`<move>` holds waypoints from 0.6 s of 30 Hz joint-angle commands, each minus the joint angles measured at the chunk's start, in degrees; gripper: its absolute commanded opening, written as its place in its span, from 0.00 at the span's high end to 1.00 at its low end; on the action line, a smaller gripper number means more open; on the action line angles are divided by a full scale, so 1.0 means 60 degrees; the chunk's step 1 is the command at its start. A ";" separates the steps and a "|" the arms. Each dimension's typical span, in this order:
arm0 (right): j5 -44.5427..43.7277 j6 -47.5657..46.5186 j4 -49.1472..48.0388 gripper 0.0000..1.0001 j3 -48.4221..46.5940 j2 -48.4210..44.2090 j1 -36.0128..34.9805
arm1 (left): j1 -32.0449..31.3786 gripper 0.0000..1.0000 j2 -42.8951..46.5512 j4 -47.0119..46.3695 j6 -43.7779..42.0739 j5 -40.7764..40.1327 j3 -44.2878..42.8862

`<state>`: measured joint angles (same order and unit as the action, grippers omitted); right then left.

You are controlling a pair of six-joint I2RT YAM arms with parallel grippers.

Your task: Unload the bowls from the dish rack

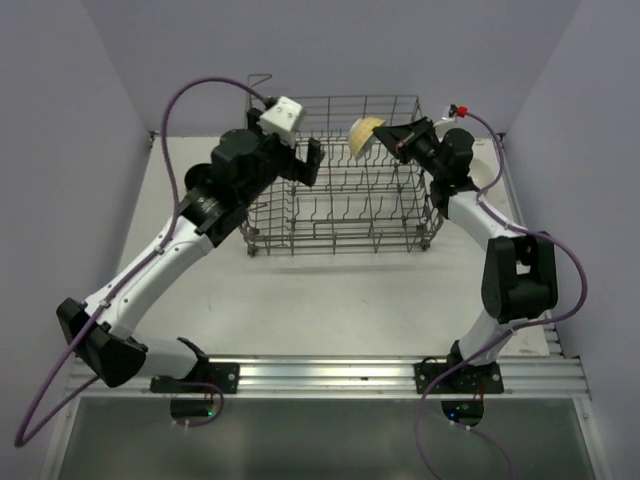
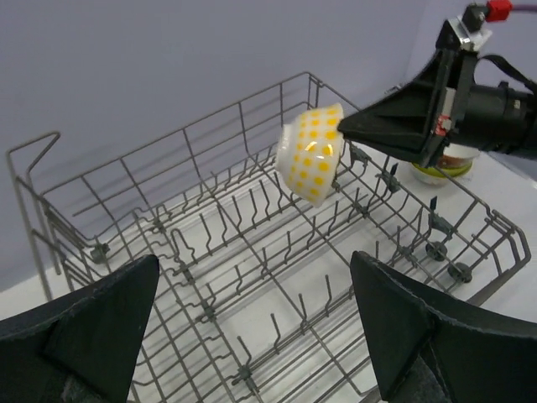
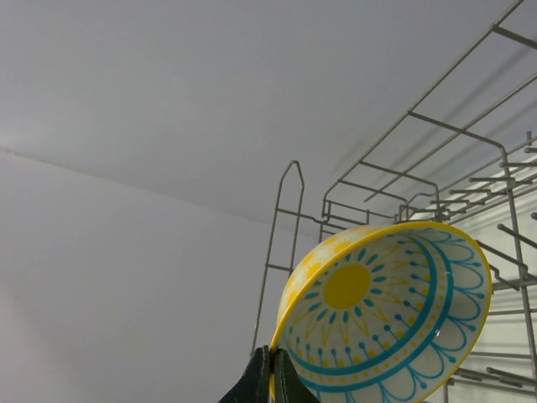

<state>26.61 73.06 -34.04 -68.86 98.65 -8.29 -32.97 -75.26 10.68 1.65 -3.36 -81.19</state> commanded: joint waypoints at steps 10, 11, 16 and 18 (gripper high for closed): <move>0.0530 0.0978 -0.0845 1.00 0.0562 -0.1133 -0.0082 | -0.3205 0.00 -0.3099 -0.1076 -0.1988 -0.3304 -0.1365; 0.0531 0.0978 -0.0859 1.00 0.0636 -0.1221 -0.0082 | -0.3365 0.00 -0.3260 -0.1134 -0.2032 -0.3584 -0.1613; 0.0589 0.1183 -0.0991 1.00 0.1046 -0.1588 -0.0083 | -0.3601 0.00 -0.4081 -0.1530 -0.2354 -0.4449 -0.2039; 0.0648 0.1314 -0.1021 1.00 0.1134 -0.1691 -0.0097 | -0.3601 0.00 -0.4358 -0.1995 -0.2486 -0.4582 -0.2142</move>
<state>28.56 78.52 -34.33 -62.08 92.99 -8.60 -54.43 -100.01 6.15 -10.76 -25.82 -90.70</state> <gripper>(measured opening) 0.017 0.997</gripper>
